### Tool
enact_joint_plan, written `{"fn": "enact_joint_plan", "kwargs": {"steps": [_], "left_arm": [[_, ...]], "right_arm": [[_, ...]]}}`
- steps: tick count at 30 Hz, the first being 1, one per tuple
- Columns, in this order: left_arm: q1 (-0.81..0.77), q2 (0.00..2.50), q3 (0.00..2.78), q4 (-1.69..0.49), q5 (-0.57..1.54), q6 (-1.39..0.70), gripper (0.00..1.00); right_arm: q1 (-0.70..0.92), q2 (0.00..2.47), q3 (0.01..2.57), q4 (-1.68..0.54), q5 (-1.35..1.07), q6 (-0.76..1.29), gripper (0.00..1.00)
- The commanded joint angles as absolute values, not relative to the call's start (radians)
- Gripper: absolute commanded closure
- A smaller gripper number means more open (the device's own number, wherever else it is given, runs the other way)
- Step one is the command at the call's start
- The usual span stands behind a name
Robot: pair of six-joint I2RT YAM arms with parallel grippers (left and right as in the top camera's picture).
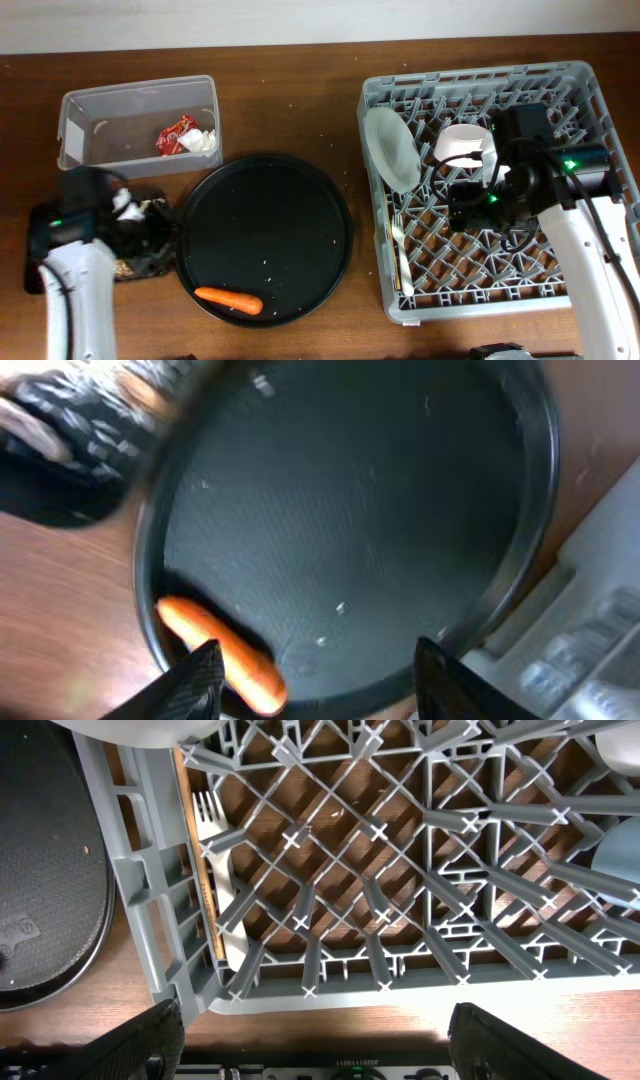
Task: Sort waste into correct bins and load items into the dishwasher rack
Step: 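Grasp the carrot with the left gripper and place it on the black tray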
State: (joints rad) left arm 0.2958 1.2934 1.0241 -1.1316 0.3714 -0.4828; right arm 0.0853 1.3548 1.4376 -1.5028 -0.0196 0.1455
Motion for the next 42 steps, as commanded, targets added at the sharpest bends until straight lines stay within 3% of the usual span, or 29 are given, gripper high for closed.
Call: {"fn": "enact_joint_plan", "kwargs": {"steps": [1,4,7,21,27,30,33,42], "left_arm": [[0.081,1.286,0.931,-1.137,0.396,-0.623,0.33],[-0.062,1.286,0.803,-1.082,0.344,-0.842,0.28],[-0.105,1.286,0.733,-1.005,0.303,-0.899,0.28],[-0.109,1.288,0.512,-0.741,0.152,-0.953,0.28],[-0.109,1.288,0.516,-0.685,0.150,-0.953,0.43],[-0.109,1.288,0.534,-0.684,0.148,-0.949,0.62],[-0.109,1.288,0.534,-0.685,0.148,-0.945,0.71],[-0.109,1.248,0.739,-0.788,0.079,-0.827,0.76]], "right_arm": [[0.078,1.355,1.436,-1.504,-0.014,0.138,0.12],[0.078,1.355,1.434,-1.504,-0.014,0.135,0.12],[0.078,1.355,1.421,-1.503,-0.014,0.134,0.12],[0.078,1.355,1.411,-1.503,-0.014,0.135,0.12],[0.078,1.355,1.411,-1.504,-0.014,0.135,0.12],[0.078,1.355,1.411,-1.504,-0.014,0.134,0.12],[0.078,1.355,1.411,-1.503,-0.014,0.135,0.13],[0.078,1.355,1.411,-1.504,-0.014,0.134,0.12]]}}
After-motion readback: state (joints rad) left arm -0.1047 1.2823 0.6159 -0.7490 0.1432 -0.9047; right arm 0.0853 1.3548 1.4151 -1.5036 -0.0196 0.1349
